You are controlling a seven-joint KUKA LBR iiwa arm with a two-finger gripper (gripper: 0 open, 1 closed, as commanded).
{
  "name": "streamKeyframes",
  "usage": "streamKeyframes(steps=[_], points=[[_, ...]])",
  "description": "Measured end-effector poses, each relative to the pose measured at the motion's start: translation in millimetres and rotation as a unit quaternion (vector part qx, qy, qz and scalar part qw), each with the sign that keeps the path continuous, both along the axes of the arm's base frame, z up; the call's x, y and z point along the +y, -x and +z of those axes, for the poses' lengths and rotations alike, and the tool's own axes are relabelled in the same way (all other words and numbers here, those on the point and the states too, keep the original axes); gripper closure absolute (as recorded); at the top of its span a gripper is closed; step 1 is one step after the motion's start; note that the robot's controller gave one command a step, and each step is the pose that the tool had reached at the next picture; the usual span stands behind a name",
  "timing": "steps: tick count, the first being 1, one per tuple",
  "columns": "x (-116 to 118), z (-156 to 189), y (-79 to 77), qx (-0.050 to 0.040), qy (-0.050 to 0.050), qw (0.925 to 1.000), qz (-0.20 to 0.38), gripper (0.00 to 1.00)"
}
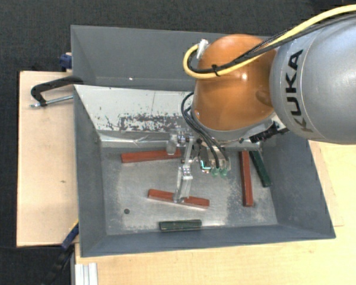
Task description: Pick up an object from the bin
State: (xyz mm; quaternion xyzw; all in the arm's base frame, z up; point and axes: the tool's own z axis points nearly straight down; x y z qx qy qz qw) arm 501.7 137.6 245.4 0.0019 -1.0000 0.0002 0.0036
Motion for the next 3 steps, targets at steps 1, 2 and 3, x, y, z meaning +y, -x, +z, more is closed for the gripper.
streamKeyframes(steps=[1,2,3], points=[[-1,4,-1.7,-0.0044,-0.001,1.0,-0.001,0.0],[-10,-33,-4.0,-0.0073,-0.002,0.9995,0.03,0.0],[-16,-99,-3.8,-0.0063,-0.001,0.9989,0.047,0.0]])
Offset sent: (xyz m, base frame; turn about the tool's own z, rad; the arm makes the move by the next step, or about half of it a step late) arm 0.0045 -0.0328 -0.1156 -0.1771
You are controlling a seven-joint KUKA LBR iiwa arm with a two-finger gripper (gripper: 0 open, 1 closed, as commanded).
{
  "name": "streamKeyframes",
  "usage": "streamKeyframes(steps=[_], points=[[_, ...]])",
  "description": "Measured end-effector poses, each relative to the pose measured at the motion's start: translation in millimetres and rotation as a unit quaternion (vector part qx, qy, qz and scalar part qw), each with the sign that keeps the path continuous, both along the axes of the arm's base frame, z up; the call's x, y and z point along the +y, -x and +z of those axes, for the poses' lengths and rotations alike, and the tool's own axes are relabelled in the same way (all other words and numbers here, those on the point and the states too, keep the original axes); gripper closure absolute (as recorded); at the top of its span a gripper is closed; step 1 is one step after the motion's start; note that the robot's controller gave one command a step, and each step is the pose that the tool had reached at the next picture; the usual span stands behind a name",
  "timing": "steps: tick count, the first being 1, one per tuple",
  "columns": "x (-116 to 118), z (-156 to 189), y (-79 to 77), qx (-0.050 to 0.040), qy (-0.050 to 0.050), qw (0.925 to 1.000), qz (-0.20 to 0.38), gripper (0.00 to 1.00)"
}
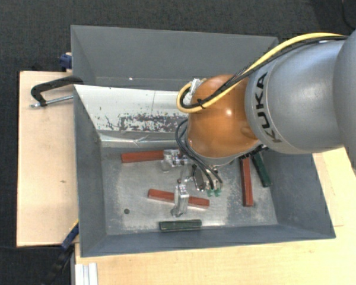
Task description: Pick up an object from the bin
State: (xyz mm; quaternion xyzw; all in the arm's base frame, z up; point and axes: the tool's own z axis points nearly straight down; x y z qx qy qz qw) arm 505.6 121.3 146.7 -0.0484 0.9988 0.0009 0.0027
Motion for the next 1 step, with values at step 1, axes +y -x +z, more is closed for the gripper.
streamKeyframes(steps=[1], points=[[-12.9,-74.9,-0.2,0.0033,0.0,0.9997,0.024,1.0]])
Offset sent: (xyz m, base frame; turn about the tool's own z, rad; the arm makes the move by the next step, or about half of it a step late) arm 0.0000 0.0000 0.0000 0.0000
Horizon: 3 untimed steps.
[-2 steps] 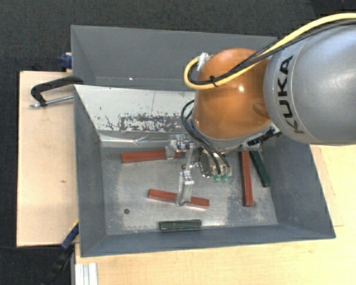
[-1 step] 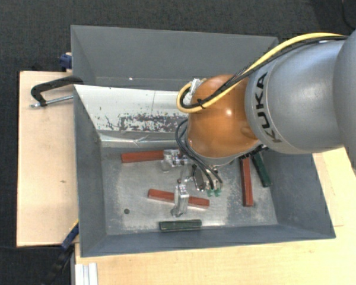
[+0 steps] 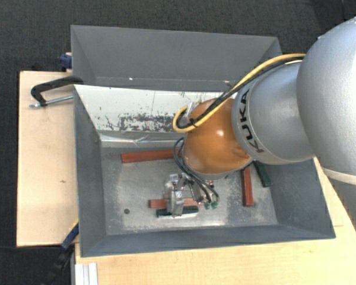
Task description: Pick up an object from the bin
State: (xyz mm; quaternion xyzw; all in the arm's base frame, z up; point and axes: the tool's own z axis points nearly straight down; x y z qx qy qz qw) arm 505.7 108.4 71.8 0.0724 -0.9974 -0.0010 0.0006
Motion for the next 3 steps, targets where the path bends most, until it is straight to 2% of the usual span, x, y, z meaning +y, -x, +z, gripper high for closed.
streamKeyframes(steps=[1,2,3], points=[[0,0,0.0,0.0001,0.0,1.0,0.0,1.0],[-3,38,-5.7,0.0018,0.001,1.0,0.001,1.0],[-3,87,-11.4,-0.0042,0.0,1.0,0.001,1.0]])
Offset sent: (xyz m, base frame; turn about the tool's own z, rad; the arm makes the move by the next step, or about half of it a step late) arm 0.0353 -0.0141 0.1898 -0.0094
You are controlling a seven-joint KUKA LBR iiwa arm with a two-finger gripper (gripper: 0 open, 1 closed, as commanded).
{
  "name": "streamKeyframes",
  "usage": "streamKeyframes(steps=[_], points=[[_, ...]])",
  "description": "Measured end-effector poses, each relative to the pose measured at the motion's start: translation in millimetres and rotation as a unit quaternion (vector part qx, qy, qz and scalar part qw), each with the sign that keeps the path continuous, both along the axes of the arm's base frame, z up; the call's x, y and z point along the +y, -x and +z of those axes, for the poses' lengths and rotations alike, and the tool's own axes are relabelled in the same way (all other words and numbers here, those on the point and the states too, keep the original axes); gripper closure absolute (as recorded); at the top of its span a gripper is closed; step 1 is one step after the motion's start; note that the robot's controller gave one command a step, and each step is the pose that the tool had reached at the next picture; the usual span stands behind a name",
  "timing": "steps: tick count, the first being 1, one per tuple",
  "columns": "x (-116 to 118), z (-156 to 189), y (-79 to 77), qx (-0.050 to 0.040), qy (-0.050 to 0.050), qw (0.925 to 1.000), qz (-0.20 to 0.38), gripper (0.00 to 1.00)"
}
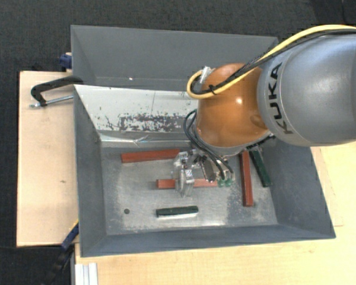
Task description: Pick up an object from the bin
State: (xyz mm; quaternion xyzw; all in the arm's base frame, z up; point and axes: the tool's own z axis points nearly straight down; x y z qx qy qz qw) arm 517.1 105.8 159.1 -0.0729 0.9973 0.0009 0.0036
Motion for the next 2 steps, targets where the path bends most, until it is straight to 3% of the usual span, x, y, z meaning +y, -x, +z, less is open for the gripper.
streamKeyframes(steps=[1,2], points=[[9,33,-5.9,0.0014,0.0,0.9999,0.014,1.0],[-6,80,-3.7,0.0024,0.0,0.9999,0.011,1.0]])
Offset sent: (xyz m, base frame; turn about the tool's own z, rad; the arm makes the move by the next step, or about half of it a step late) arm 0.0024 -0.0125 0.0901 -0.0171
